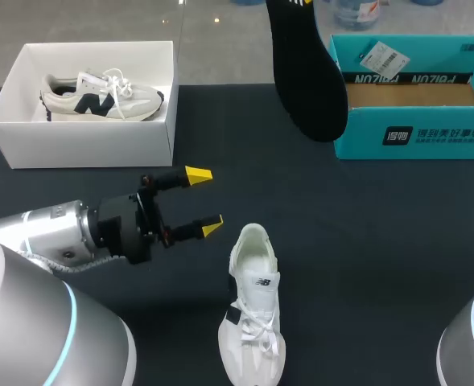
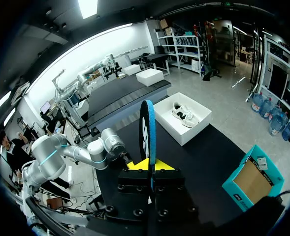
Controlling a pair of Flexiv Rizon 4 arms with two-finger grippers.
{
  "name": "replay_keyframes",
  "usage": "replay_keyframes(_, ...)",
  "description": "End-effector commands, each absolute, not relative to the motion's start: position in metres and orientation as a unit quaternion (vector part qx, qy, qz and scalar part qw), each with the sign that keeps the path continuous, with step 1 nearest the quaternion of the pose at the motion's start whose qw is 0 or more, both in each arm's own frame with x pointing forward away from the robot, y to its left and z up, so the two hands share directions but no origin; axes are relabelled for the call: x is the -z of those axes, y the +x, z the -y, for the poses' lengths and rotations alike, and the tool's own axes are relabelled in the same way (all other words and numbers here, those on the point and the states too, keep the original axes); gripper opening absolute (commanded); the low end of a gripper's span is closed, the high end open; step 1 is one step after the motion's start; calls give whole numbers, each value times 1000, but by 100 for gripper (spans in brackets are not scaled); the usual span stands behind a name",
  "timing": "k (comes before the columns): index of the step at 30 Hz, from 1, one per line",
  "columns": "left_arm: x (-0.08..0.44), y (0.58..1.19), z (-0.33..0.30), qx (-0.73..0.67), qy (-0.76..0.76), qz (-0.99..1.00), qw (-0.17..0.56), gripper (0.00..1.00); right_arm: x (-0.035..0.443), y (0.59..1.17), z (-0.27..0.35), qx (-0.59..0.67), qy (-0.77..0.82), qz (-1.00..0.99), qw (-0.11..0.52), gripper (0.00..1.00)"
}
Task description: Take the shoe out of the shoebox, open the shoe tongue, remove and reinsert the insole, then place the shoe into the shoebox
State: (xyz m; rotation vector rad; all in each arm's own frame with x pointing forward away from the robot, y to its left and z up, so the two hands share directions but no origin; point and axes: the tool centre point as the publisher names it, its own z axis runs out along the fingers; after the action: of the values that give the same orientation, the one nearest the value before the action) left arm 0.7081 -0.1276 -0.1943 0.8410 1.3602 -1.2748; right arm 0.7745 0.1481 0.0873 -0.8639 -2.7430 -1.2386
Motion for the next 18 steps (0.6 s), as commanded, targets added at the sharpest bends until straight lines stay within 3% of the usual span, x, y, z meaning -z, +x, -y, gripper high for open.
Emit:
replay_keyframes(1,193,720,142,530,378,-562,511,100,-87,776,-149,394,-277,876,6,0)
replay_keyframes(18,176,705,182,506,471,-514,508,100,-87,776,-149,394,-277,876,6,0)
